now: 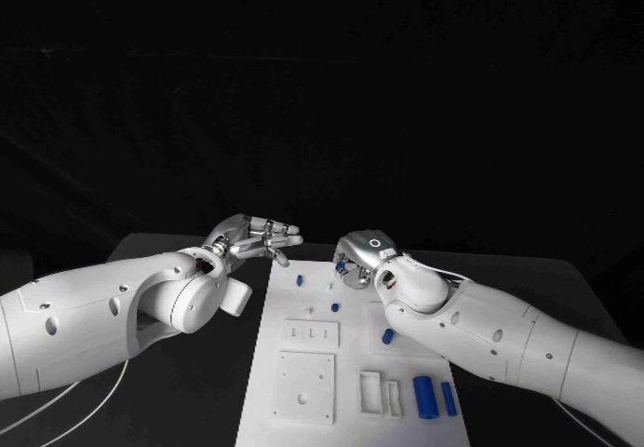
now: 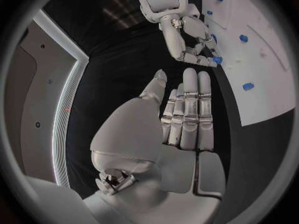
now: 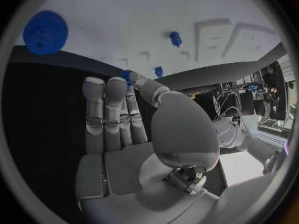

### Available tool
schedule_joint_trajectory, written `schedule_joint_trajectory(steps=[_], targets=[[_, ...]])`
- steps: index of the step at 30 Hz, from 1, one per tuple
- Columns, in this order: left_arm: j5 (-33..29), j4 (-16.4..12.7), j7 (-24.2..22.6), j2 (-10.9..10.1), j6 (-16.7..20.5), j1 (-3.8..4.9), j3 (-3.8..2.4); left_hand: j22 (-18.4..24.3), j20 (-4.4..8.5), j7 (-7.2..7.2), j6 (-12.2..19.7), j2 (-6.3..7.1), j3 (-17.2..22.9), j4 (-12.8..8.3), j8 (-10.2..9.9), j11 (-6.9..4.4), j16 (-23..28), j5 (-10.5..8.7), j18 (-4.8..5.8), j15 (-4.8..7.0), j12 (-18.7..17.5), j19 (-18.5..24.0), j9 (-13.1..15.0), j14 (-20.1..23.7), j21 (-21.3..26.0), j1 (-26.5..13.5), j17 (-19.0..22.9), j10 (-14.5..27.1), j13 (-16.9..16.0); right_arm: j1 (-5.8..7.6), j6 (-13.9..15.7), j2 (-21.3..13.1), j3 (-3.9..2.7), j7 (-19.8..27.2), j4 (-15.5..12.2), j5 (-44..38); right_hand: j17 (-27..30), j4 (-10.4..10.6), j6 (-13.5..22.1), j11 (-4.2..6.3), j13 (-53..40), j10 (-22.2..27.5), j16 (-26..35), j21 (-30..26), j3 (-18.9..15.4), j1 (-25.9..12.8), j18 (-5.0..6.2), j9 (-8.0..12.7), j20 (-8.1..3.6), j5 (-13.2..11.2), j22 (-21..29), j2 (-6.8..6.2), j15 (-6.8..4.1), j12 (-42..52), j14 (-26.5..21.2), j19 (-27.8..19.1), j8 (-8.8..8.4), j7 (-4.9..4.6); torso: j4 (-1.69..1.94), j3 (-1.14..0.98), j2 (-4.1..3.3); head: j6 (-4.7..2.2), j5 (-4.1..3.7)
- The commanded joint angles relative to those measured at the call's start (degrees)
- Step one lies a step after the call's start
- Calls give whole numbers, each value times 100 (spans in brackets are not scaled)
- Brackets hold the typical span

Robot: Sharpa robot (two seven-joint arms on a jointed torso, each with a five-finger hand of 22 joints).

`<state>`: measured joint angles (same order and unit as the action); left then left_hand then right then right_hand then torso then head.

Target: Assemble the parts on the task board

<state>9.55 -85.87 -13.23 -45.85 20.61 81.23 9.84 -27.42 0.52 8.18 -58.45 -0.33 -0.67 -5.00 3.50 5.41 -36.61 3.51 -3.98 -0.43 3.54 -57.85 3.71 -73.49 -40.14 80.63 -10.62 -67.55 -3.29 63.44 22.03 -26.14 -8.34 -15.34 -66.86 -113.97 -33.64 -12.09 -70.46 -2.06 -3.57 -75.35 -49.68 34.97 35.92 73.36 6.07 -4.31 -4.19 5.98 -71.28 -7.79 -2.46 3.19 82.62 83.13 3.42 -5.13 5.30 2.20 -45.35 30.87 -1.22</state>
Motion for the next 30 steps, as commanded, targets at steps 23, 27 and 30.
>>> schedule_joint_trajectory(steps=[23, 27, 30], targets=[[27, -67, -10, 36, -79, 85, -6, 8, -14, -10, 43, 9, -8, -7, 8, -4, -18, 25, -59, -16, -11, 33, 0, 40, 15, -44, 4, 26, -7, 2, -82, 252, 11, 4, 373, -107, 26, -2, -5, -8, -1, 18, -28, -175, -56, -13, 4, 12, -2, -36, -130, -35, -41, 17, -5, 98, 22, 4, 93, 38, -96, 8, 8], [27, -71, -8, 39, -82, 92, -6, 8, -14, -10, 43, 9, -8, -7, 8, -4, -18, 25, -59, -16, -11, 33, 0, 40, 15, -44, 4, 26, -7, 2, -125, 267, 14, -6, 410, -106, 26, -2, -5, -8, -1, 18, -28, -175, -56, -13, 4, 12, -2, -36, -130, -35, -41, 17, -5, 98, 22, 4, 96, 40, -96, 11, 7], [28, -72, -5, 39, -84, 96, -6, 11, -16, -10, 44, 15, -10, -11, 9, -1, -22, 22, -59, -18, -12, 37, 1, 43, 13, -47, 16, 36, -7, 2, -191, 277, 17, -20, 443, -107, 31, -7, 0, -10, 0, 26, -26, -220, -76, -13, 4, 13, -2, -43, -155, -29, -41, 16, -5, 110, 22, 3, 97, 42, -97, 19, 13]])
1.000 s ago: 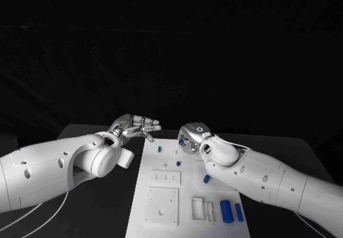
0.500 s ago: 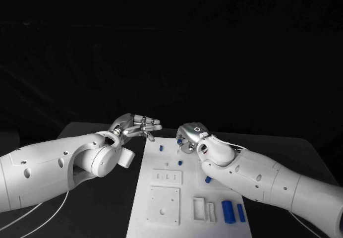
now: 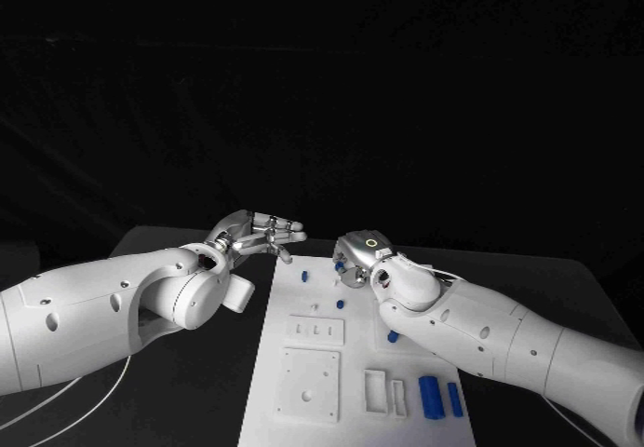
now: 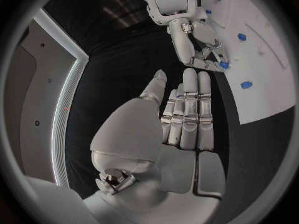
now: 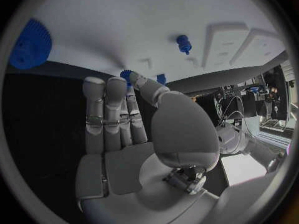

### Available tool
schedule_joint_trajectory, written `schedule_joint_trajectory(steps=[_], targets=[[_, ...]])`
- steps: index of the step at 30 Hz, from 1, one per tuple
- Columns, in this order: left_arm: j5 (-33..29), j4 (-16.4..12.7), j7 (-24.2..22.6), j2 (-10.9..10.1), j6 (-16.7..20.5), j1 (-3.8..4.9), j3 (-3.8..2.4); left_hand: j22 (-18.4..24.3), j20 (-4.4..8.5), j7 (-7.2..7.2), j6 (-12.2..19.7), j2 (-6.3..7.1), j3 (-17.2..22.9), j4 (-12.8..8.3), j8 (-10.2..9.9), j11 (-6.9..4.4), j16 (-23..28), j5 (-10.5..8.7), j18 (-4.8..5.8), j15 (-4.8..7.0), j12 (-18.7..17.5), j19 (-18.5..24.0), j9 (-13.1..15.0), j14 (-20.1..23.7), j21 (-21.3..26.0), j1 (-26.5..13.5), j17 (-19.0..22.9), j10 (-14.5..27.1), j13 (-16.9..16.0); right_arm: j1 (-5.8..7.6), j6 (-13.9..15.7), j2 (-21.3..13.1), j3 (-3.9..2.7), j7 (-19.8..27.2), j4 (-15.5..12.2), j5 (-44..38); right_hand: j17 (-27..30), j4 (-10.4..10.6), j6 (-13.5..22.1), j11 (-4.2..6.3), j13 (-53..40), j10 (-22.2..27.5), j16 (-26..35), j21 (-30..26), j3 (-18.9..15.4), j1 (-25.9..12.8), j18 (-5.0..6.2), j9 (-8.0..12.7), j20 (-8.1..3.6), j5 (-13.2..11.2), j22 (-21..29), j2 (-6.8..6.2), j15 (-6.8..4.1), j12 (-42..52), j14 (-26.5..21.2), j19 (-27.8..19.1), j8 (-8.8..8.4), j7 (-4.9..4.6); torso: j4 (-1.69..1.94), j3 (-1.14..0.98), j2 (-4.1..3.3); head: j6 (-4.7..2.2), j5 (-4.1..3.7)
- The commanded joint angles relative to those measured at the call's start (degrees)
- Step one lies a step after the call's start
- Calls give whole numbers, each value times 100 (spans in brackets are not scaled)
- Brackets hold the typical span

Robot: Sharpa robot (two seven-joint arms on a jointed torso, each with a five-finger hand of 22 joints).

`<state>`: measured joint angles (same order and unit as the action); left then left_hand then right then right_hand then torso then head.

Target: Assemble the parts on the task board

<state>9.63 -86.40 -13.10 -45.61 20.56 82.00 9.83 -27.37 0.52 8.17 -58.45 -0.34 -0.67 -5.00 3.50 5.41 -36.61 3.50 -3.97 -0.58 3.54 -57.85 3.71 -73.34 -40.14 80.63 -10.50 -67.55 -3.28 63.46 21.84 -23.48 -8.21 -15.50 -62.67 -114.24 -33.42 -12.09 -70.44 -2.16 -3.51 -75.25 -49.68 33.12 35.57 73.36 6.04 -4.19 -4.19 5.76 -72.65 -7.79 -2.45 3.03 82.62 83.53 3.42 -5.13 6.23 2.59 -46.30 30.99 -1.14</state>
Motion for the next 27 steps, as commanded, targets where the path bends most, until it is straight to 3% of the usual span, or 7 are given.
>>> schedule_joint_trajectory(steps=[1, 7, 10, 13, 16, 20, 27], targets=[[20, -18, -17, 14, -79, 20, -6, 5, -15, -10, 44, 15, -10, -11, 9, -1, -22, 22, -59, -3, -12, 37, 1, 28, 13, -47, 5, 36, -8, 0, -189, 16, 5, -7, 34, -80, 13, -9, 0, -1, -7, 18, -23, -53, -49, -12, 7, 1, -2, -25, -26, -27, -42, 34, -7, 72, 23, 2, -2, 4, -1, 6, 6], [20, -21, -16, 14, -79, 29, -6, 5, -15, -10, 44, 15, -10, -11, 9, -1, -22, 22, -59, -3, -12, 37, 1, 28, 13, -47, 5, 36, -8, 0, -222, 46, 15, 13, 96, -37, 29, 2, 142, -60, 1, 206, -9, -184, -39, -52, 22, 22, 39, -55, -37, -59, 17, 31, 0, 79, 18, -34, -15, 5, -12, 0, 23], [20, -22, -15, 16, -80, 33, -6, 5, -15, -10, 44, 15, -10, -11, 9, -1, -22, 22, -59, -3, -12, 37, 1, 28, 13, -47, 5, 36, -8, 0, -94, 62, 19, 67, 134, 61, 67, 35, 569, -228, 12, 769, 39, -500, -82, -189, 91, 61, 133, -237, 63, -293, 137, 32, -19, 38, 2, -136, -14, 9, -9, -5, 29], [20, -20, -15, 13, -76, 36, -6, 5, -15, -10, 44, 15, -10, -11, 9, -1, -22, 22, -59, -3, -12, 37, 1, 28, 13, -47, 5, 36, -8, 0, 85, 55, 21, 102, 133, 128, 183, 129, 1116, -391, 19, 1586, 183, -1090, -822, -14, 244, 64, 257, -288, 352, -502, 243, 23, -13, 19, 13, -123, -15, 8, -7, -8, 33], [21, -12, -15, 8, -73, 38, -6, 5, -15, -10, 44, 15, -10, -11, 9, -1, -22, 22, -59, -3, -12, 37, 1, 28, 13, -47, 5, 36, -8, 0, 274, 11, 22, 108, 70, 170, 270, 627, 1805, -512, 37, 2463, 271, -1444, -1531, 418, 423, 60, 344, -297, 606, -657, 307, 15, -25, 87, 40, 102, -19, 5, -6, -24, 39], [21, 0, -15, -8, -70, 38, -6, 5, -15, -10, 44, 15, -10, -11, 9, -1, -22, 22, -59, -3, -12, 37, 1, 28, 13, -47, 5, 36, -8, 0, 428, -155, 18, 73, -132, 198, 300, 892, 1741, -514, 44, 2415, 270, -1571, -1580, 606, 442, 77, 355, -286, 735, -774, 298, 5, -1, 198, -1, 113, -28, -3, -5, -43, 70], [21, 9, -18, -64, -60, 40, -6, 10, -17, -6, 53, 29, -11, -14, 9, 2, -19, 22, -60, -5, -12, 38, 0, 31, 15, -41, 12, 43, -8, 0, 485, -772, -156, 136, -680, 379, 290, 696, 1196, -350, 21, 1403, 223, -1524, -1404, 527, 349, 63, 284, -259, 702, -613, 210, 38, 33, 241, 11, 62, -101, -15, 27, -91, 82]])
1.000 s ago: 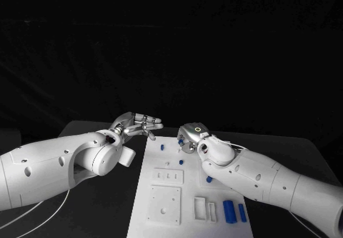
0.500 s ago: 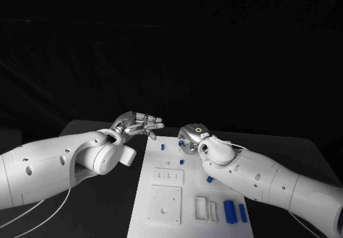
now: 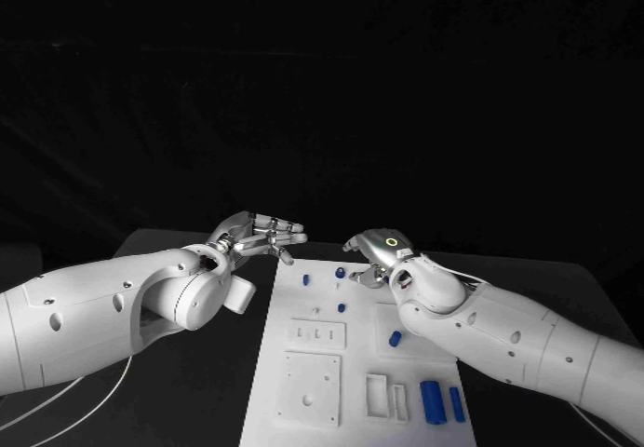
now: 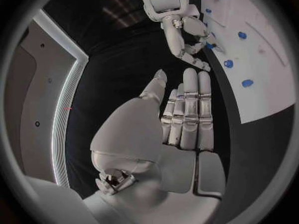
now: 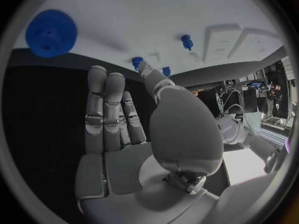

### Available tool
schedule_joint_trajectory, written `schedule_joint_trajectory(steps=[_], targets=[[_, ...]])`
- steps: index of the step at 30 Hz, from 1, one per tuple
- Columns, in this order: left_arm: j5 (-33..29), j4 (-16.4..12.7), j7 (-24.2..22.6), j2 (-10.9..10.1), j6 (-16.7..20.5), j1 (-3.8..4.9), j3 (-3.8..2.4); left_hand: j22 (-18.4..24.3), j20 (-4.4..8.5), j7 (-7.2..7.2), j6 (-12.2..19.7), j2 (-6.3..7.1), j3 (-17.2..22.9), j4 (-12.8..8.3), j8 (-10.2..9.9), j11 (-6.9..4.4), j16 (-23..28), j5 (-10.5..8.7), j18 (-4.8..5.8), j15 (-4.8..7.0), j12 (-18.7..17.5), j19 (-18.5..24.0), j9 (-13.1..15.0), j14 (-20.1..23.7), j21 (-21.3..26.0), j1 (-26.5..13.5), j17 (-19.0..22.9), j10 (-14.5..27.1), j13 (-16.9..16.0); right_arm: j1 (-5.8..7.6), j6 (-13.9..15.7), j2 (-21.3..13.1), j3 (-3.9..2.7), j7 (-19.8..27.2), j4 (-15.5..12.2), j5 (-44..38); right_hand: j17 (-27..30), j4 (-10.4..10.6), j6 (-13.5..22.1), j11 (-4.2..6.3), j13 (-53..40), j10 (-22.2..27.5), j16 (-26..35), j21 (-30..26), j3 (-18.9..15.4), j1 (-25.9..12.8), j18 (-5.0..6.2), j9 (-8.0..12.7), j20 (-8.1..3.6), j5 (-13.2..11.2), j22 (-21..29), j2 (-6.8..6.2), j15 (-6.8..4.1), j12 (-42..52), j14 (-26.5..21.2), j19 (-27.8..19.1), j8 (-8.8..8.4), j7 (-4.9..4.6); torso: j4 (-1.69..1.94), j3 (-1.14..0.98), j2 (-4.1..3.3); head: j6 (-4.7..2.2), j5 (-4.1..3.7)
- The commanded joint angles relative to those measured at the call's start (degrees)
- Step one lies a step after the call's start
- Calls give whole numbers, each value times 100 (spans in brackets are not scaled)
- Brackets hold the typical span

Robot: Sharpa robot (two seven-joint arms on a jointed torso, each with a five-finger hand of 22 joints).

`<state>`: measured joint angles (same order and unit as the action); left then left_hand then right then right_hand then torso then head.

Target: Assemble the parts on the task board

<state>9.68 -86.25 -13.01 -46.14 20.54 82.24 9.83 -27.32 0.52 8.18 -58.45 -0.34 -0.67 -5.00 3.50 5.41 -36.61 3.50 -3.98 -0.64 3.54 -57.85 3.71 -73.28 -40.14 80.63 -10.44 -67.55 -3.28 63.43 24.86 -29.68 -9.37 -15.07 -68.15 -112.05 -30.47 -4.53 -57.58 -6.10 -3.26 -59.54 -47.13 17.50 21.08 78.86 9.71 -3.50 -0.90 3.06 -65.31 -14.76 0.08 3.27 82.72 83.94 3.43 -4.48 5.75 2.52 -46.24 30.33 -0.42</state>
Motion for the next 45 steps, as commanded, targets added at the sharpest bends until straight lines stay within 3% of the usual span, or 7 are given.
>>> schedule_joint_trajectory(steps=[1, 5, 9, 12, 13, 20, 45], targets=[[16, -5, -27, -21, -56, 17, -6, 5, -17, -6, 53, 29, -11, -13, 9, 2, -19, 22, -59, 2, -12, 38, 0, 25, 15, -41, 5, 43, -8, 3, 179, -266, -85, 130, -206, 224, -28, -100, -213, 107, -1, -445, -76, 229, 161, -66, -73, -6, -70, 61, -119, 148, -71, 39, 45, 221, 12, -55, -59, -8, 24, -35, 2], [16, -1, -32, -57, -63, 20, -5, 7, -17, -8, 47, 33, -9, -16, 9, 3, -17, 23, -60, 1, -12, 39, 1, 24, 16, -37, 7, 49, -8, 3, 69, -646, -237, 292, -405, 538, -133, -124, -499, 384, -44, -1518, -220, 824, 728, -347, -257, -16, -220, 241, -445, 125, -246, 109, 29, 224, 20, -118, -121, -27, 42, -58, 29], [16, 22, -42, -71, -79, 22, -5, 6, -17, -9, 40, 23, -1, -18, 10, 1, -15, 25, -60, 2, -12, 40, 1, 27, 15, -27, 9, 46, -8, 3, -236, -907, -321, 469, -434, 997, -214, -129, -587, 655, -367, -2314, -241, 959, 201, -471, -438, -20, -451, 785, -591, 83, -450, 554, 3, 196, 21, -68, -171, -49, 57, -76, 42], [16, 40, -45, -74, -88, 22, -5, 6, -17, -9, 40, 23, -1, -18, 10, 1, -15, 25, -60, 2, -12, 40, 1, 27, 15, -27, 9, 46, -8, 2, -453, -993, -347, 586, -384, 1204, -395, -189, -537, 724, -2190, -1605, -317, 1227, -665, -331, -551, -25, -553, 1064, -766, 375, -510, 2276, 0, 221, 22, -101, -181, -61, 58, -64, 50], [16, 46, -46, -74, -91, 22, -5, 6, -17, -9, 40, 23, -1, -18, 10, 1, -15, 25, -60, 2, -12, 40, 1, 27, 15, -27, 9, 46, -8, 1, -507, -1007, -352, 626, -362, 1209, -578, -187, -504, 708, -3528, -853, -425, 1383, -865, -342, -512, -34, -575, 1165, -886, 488, -535, 3522, -35, 246, 43, -82, -182, -64, 57, -62, 52], [16, 84, -44, -77, -109, 22, -4, 2, -15, -9, 44, 17, 12, -31, 9, 2, -11, 31, -60, 4, -13, 46, 0, 28, 9, -2, 12, 47, -7, -26, -823, -1020, -371, 802, -168, 1107, -1044, -261, -349, 728, -4692, -843, -621, 2114, -1175, -391, -532, -22, -538, 1125, -1327, 472, -516, 4408, -71, 264, 20, -55, -156, -55, 49, -55, 45], [36, 89, -35, -45, -135, 21, -3, -3, -15, -7, 47, 20, 9, -29, 8, 4, -11, 32, -59, 3, -14, 52, 0, 28, 2, -15, 12, 49, -7, -108, -1021, -631, -376, 918, 497, 1285, -2533, 3, -287, 680, -5888, -1115, -1088, 3083, -1327, -359, -506, -19, -460, 1015, -1536, 476, -447, 5383, -1, 157, 15, -79, -115, -85, 10, -6, 24]])
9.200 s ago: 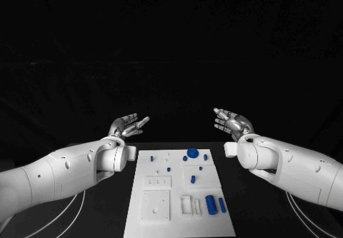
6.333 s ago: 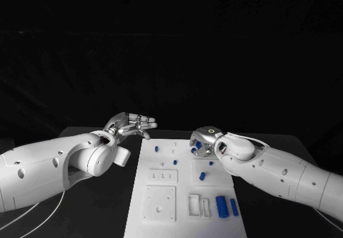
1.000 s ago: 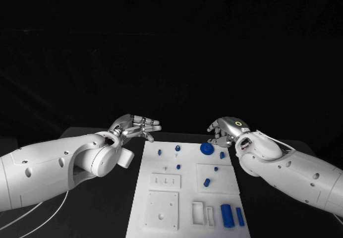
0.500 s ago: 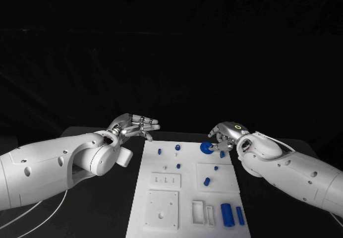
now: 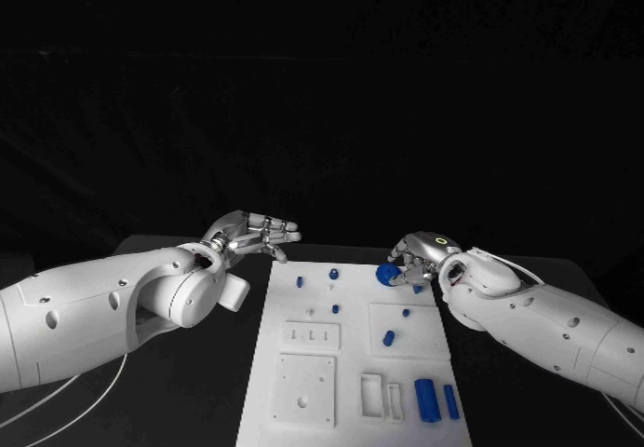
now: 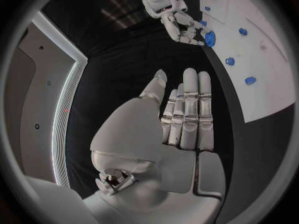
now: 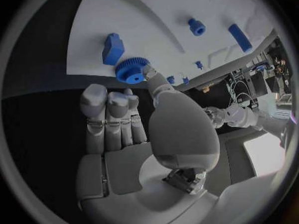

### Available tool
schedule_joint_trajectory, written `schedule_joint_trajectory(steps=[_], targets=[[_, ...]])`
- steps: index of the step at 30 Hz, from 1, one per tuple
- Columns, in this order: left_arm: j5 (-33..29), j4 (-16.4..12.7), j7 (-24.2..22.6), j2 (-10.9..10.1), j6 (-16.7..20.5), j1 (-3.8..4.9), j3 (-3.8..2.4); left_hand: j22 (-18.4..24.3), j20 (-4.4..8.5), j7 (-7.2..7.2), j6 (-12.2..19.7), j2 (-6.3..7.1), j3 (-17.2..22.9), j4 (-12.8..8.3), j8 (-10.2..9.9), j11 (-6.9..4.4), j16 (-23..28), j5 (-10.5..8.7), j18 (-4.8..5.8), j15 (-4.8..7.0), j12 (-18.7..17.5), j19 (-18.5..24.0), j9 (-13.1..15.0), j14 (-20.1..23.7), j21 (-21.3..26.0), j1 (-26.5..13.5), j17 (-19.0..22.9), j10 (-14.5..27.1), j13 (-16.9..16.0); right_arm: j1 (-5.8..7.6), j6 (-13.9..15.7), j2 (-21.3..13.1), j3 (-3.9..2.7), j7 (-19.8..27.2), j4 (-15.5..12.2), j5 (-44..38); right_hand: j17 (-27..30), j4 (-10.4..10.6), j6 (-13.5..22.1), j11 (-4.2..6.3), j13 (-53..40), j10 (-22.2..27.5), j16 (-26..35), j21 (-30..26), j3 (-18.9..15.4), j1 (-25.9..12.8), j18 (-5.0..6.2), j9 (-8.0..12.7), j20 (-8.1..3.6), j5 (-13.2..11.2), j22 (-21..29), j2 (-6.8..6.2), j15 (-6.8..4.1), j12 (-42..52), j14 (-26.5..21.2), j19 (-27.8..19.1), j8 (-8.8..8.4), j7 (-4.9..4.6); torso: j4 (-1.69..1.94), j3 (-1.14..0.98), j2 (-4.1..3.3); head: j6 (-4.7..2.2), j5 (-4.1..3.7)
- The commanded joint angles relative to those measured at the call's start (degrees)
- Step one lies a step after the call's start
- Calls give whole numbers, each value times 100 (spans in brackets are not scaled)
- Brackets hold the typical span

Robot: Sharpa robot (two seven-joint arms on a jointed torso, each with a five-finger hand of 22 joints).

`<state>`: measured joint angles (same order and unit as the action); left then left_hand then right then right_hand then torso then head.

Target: Assemble the parts on the task board

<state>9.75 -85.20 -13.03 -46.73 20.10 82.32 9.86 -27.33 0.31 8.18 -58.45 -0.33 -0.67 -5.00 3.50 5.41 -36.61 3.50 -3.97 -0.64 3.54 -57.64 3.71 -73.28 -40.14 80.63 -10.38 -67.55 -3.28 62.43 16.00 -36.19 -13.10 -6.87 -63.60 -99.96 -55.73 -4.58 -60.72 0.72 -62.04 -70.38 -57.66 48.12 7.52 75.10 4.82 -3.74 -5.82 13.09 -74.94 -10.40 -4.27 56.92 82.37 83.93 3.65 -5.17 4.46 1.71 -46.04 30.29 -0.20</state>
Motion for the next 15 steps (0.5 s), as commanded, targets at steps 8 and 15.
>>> schedule_joint_trajectory(steps=[8, 15], targets=[[95, -22, -20, 13, -93, 12, -6, -5, 3, -4, 55, 23, 10, -31, 8, 6, -10, 33, -60, 0, -13, 41, 0, 30, -3, -21, 8, 57, -7, -14, -197, 82, -3, 139, 205, 194, -58, -11, 47, -2, -24, -11, -28, 57, 96, -25, -12, 8, 34, 22, -572, 63, -13, 21, 33, 136, -9, -14, -2, -7, -15, 4, 11], [136, 9, -14, 44, -106, 11, -6, -4, 0, 0, 68, 27, 10, -28, 8, 9, -6, 32, -61, -3, -12, 44, 0, 32, -2, -26, 11, 64, -8, -15, -349, 127, -3, 171, 285, 330, -77, 4, 14, 8, -31, -11, -23, 73, 165, -72, -22, 8, 30, 21, -573, 120, -16, 25, 41, 128, -8, -4, -2, -2, -18, 11, 4]])
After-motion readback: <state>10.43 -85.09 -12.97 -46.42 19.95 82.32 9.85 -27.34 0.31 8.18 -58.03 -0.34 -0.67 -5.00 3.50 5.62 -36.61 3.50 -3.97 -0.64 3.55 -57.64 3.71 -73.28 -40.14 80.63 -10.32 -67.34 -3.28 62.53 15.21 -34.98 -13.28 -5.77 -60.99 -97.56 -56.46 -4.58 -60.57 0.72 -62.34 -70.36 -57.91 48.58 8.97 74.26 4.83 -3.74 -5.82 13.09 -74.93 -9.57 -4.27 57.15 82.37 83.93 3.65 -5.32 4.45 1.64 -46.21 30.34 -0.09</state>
